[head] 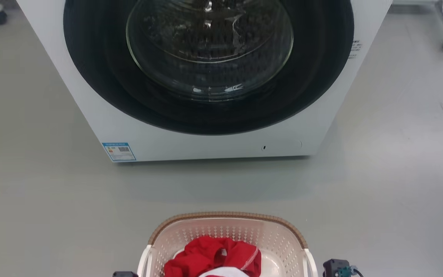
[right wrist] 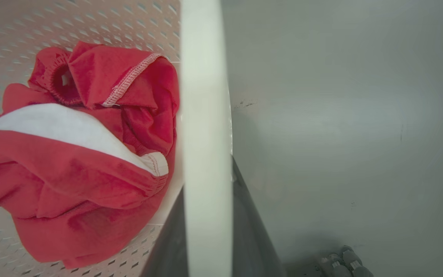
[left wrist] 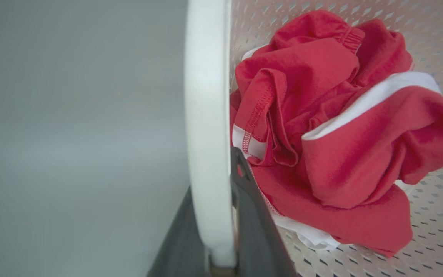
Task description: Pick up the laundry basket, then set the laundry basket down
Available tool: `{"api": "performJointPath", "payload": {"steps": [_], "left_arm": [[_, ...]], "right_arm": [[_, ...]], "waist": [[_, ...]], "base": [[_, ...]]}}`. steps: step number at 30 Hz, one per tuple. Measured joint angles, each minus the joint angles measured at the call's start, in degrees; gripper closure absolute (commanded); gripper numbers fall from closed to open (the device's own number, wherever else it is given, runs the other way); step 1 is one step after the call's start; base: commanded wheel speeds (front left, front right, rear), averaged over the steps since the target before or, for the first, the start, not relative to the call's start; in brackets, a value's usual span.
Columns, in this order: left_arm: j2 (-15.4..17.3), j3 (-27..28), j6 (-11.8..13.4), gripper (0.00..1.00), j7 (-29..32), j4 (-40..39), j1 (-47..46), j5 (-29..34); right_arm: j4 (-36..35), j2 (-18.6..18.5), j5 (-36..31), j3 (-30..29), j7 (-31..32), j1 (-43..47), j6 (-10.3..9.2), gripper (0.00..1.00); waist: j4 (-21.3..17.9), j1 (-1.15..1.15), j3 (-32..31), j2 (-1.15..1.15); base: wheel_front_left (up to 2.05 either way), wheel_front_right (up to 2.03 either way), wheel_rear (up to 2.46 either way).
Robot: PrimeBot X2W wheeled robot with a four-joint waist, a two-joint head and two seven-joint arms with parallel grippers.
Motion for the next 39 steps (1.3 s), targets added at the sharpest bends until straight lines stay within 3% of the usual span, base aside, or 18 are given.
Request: {"api": "performJointPath", "payload": {"steps": [11,39], "left_arm": [[0.4,-2.5,1.3,1.0,3.4,-1.3,3.5,-3.2],[0.6,-6.1,3.0,1.0,5.6,-2.5,3.7,-6.6]], "right_arm": [[-0.1,-0.4,4.0,3.2,4.0,2.2,-0.34,1.0],[1.9,-0.4,8.8,6.4,4.5,1.8,-0.36,1.0]], "waist": [[-0.4,0.0,-7.2,0.0],[-1.4,0.01,-9.1,0.01]], "base": [[0.0,0.0,0.0],[0.0,0.0,0.0]]}}
